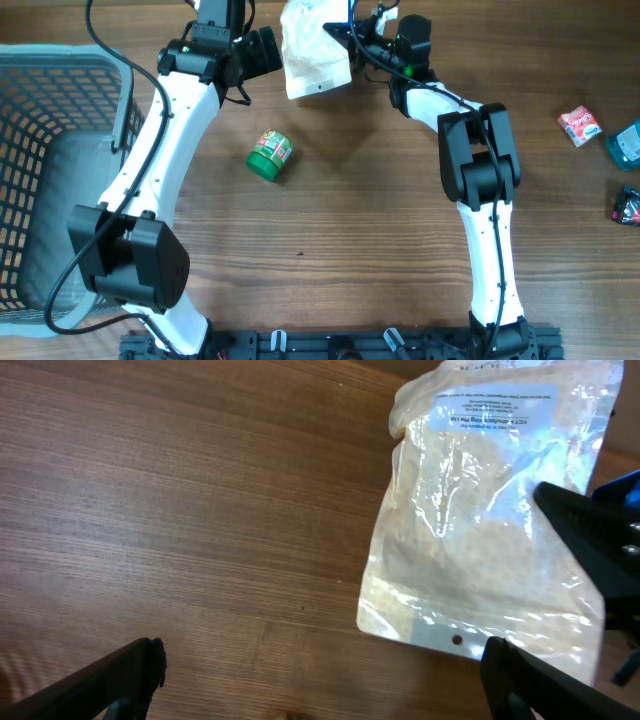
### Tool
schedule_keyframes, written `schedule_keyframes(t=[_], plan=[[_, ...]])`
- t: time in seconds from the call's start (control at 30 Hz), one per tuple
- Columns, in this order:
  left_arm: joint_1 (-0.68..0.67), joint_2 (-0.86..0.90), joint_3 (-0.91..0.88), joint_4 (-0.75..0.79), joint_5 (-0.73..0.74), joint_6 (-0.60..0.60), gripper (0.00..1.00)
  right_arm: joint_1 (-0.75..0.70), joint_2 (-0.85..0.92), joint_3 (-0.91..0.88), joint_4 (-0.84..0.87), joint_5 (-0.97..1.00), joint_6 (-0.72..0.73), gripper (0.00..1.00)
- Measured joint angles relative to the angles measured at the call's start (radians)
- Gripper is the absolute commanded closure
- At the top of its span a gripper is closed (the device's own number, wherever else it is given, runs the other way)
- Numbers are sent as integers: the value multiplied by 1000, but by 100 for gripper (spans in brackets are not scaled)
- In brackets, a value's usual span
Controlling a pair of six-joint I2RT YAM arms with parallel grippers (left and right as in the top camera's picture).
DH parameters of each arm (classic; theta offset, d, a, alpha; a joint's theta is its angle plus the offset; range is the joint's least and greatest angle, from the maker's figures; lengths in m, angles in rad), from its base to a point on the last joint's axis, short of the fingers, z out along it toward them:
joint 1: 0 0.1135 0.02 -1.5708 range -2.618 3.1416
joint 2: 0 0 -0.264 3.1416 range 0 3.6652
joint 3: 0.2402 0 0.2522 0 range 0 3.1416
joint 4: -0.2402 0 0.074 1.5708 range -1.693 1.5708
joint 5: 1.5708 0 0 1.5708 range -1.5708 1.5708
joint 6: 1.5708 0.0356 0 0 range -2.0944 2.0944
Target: Scan the item barcode
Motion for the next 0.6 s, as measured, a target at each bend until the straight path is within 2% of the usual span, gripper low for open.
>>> schedule_keyframes(t=[0.2,0.43,0.6], plan=[[0,0,0,-4,0,0,0,-31,0,0,106,-141,102,95],[0,0,0,-4,0,0,0,-47,0,4,467,-251,292,95],[0,0,0,-4,0,0,0,-51,-1,5,438,-279,341,95]])
